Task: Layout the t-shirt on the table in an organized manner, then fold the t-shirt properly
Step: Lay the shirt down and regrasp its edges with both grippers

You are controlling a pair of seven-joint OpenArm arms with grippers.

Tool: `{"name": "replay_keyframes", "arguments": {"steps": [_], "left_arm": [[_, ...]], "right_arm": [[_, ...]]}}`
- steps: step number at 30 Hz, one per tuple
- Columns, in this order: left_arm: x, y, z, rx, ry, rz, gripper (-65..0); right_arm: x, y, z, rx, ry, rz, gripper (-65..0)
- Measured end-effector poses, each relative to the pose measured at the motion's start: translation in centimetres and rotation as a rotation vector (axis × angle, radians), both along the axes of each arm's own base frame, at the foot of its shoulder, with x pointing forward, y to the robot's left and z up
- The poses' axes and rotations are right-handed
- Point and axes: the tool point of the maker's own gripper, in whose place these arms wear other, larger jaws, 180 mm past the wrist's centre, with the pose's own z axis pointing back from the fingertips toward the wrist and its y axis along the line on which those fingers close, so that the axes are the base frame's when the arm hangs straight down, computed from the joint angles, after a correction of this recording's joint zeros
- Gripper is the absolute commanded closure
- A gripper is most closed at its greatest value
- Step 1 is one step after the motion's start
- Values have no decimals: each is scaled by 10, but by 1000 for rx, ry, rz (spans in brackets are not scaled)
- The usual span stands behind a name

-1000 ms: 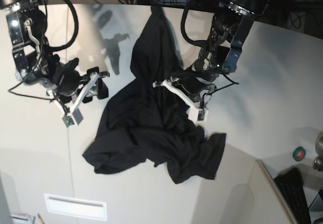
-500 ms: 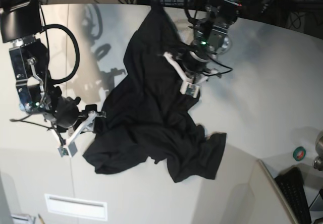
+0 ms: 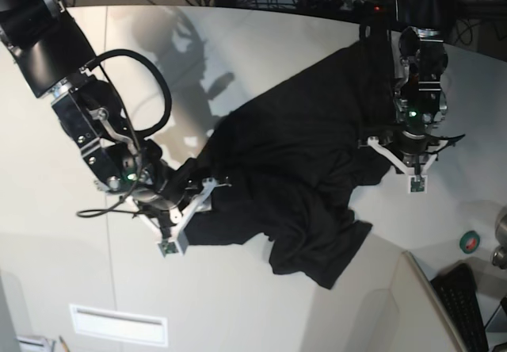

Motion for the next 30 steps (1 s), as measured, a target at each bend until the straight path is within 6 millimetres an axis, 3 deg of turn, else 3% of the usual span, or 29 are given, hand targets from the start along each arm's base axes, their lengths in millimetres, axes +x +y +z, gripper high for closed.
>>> {"name": "replay_keyframes", "arguments": {"steps": [3,5,9,13,18,21,25,27,30], "left_arm": [[-24,-3,-3,-9,82,10,0],[-41,-20,-10,-47,118,-8,0],[-72,-59,-18,-284,120,-30,0],[-97,-67,-27,-402,150,16,0],[-105,-71,-37,-427,174,27,0],[-111,-62,-47,-424,195,60,0],[-96,-54,-51,-430,175,77,0],[-86,-52,-53,-436,168,86,0],[-77,-50,-56,-417,161,72,0]], "right_arm": [[-24,20,-17,-97,22,95,-386],[-25,22,-19,-199,-41,140,-434],[-13,35,-7,-281,-158,167,-449],[-15,53,-19,-262,-105,201,-471],[-8,76,-36,-280,-53,258,-473],[2,92,-35,-272,-58,257,-470],[17,83,-48,-307,-77,233,-465],[13,66,-62,-337,-55,220,-389],[7,45,-72,-358,-42,210,-78]]}}
